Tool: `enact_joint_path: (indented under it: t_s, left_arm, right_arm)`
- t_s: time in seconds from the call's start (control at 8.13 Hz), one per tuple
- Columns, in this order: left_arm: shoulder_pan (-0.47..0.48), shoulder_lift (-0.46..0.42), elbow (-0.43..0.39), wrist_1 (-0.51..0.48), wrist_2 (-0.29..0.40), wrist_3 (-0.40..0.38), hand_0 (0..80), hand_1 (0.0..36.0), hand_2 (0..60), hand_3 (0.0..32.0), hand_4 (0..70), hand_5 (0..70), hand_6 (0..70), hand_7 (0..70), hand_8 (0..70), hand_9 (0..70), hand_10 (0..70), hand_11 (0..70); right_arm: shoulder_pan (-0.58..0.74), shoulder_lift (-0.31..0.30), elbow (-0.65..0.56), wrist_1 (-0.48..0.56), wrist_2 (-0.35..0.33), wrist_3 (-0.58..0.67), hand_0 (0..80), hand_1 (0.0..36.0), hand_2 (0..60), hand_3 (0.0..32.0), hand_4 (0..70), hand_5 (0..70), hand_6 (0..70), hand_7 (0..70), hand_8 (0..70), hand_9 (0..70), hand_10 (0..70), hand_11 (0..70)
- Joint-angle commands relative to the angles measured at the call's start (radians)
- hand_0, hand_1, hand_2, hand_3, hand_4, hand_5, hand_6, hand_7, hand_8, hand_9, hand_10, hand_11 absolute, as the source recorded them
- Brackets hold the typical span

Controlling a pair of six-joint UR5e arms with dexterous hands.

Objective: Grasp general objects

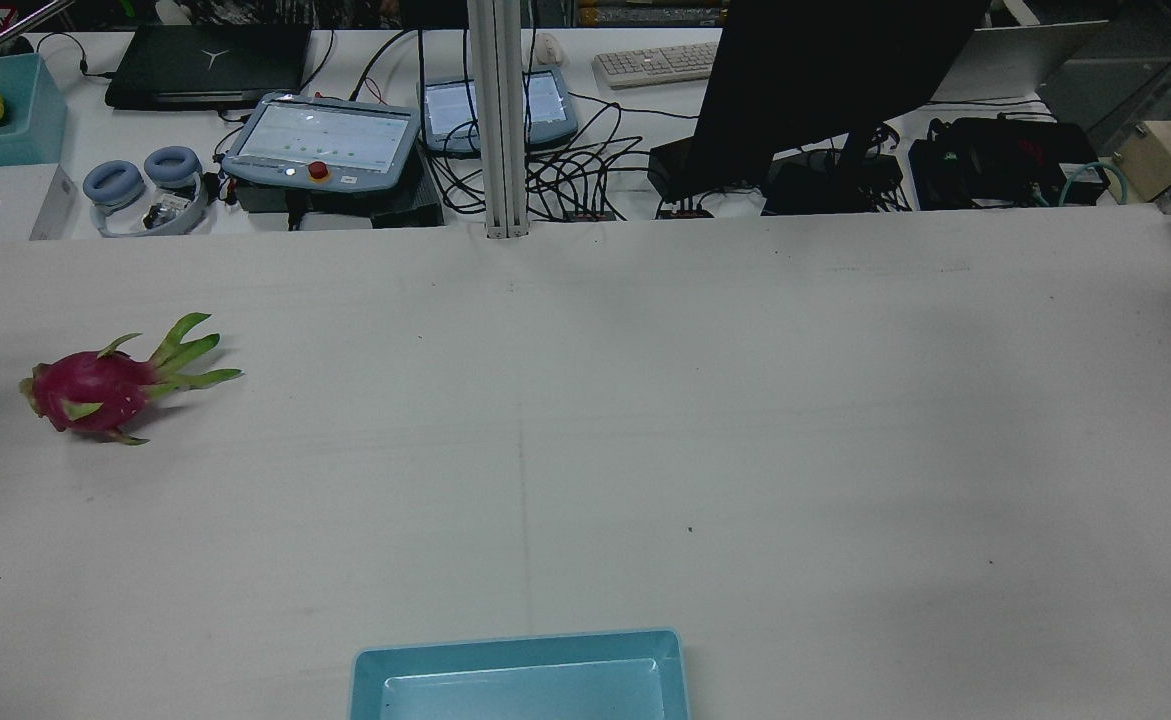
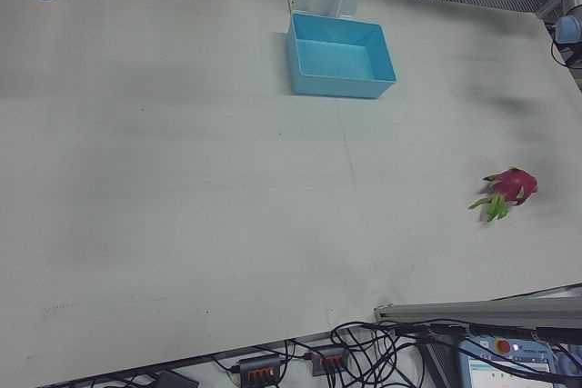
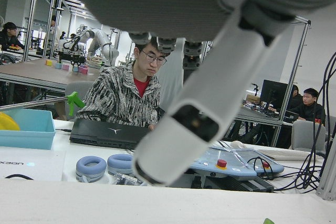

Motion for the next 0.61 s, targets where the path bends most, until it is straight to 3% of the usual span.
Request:
enact_joint_path:
  t_s: [0.0,0.12,0.25,0.37,0.49]
  left_arm:
    - [0.19,-0.006,0.001,0.049,-0.223,0.027,80.0,36.0,60.0,1.4,0.0,70.0,0.0,28.2,0.0,4.2,0.0,0.0]
    - [0.229,-0.006,0.005,0.058,-0.275,0.027,80.0,36.0,60.0,1.0,0.0,70.0,0.0,23.5,0.0,3.3,0.0,0.0]
    - [0.238,-0.025,0.005,0.081,-0.277,0.03,80.0,36.0,60.0,0.0,0.0,70.0,0.0,25.9,0.0,3.7,0.0,0.0]
    - [0.252,-0.061,0.008,0.111,-0.276,0.024,80.0,36.0,60.0,2.0,0.0,70.0,0.0,20.7,0.0,2.7,0.0,0.0]
    - [0.278,-0.101,0.005,0.151,-0.271,0.018,80.0,36.0,60.0,9.4,0.0,42.8,0.0,16.3,0.0,1.8,0.0,0.0]
  right_arm:
    - [0.0,0.0,0.0,0.0,0.0,0.0,0.0,0.0,0.0,0.0,0.0,0.0,0.0,0.0,0.0,0.0,0.0,0.0]
    - [0.0,0.0,0.0,0.0,0.0,0.0,0.0,0.0,0.0,0.0,0.0,0.0,0.0,0.0,0.0,0.0,0.0,0.0]
    - [0.0,0.0,0.0,0.0,0.0,0.0,0.0,0.0,0.0,0.0,0.0,0.0,0.0,0.0,0.0,0.0,0.0,0.0]
    - [0.0,0.0,0.0,0.0,0.0,0.0,0.0,0.0,0.0,0.0,0.0,0.0,0.0,0.0,0.0,0.0,0.0,0.0]
    - [0.0,0.0,0.0,0.0,0.0,0.0,0.0,0.0,0.0,0.0,0.0,0.0,0.0,0.0,0.0,0.0,0.0,0.0]
